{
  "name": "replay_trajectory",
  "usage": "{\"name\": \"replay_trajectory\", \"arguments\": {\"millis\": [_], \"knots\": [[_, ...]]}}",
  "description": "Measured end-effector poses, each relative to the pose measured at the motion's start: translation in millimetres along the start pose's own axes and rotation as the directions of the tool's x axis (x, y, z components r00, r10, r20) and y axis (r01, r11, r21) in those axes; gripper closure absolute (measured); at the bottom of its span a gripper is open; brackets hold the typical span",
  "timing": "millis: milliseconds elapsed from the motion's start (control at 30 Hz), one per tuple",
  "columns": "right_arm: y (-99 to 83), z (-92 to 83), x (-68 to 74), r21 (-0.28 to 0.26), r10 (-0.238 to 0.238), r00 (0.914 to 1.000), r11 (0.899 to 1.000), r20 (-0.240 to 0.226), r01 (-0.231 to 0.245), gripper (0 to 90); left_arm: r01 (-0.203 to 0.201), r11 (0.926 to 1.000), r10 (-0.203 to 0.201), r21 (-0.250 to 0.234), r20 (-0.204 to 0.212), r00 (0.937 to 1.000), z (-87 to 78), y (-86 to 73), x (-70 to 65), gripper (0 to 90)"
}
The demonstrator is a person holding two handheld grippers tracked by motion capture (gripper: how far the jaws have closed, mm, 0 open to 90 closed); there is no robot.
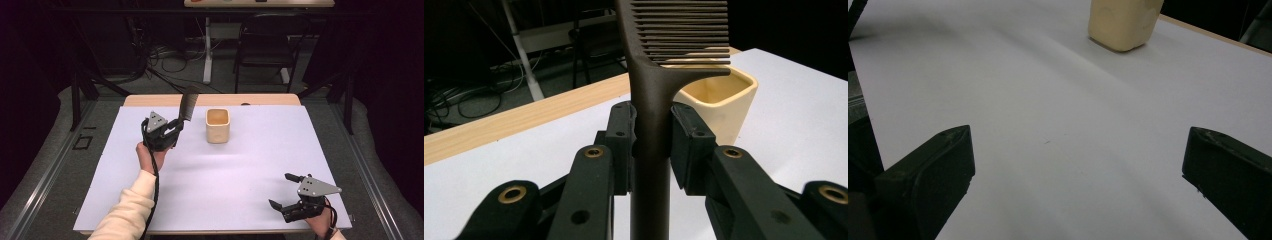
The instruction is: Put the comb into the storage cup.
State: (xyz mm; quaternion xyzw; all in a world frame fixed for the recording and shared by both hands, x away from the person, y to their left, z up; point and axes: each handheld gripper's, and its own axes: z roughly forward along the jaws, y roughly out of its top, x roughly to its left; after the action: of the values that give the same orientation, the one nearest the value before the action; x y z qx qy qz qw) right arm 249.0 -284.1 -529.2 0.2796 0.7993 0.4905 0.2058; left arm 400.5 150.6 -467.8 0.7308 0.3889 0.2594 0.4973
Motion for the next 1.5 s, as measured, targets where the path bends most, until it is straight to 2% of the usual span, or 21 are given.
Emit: {"name": "replay_trajectory", "arguments": {"millis": [233,1133,1500], "knots": [[-0.1,0.0,0.0,-0.001,0.001,1.0000,1.000,-0.001,-0.001,0.1,0.000,1.0000,0.000,-0.007,0.008,1.0000,3.6,3.2,-1.9,72.0],[-0.2,0.1,-0.3,0.000,0.001,1.0000,1.000,-0.001,-0.001,0.2,0.039,0.9984,-0.037,-0.041,0.037,0.9986,15.5,13.7,-4.5,72.0],[-0.2,0.0,-0.3,0.000,0.001,1.0000,1.000,-0.001,-0.001,0.2,0.035,0.9983,-0.033,-0.046,0.043,0.9985,20.6,20.4,-7.6,72.0]]}}
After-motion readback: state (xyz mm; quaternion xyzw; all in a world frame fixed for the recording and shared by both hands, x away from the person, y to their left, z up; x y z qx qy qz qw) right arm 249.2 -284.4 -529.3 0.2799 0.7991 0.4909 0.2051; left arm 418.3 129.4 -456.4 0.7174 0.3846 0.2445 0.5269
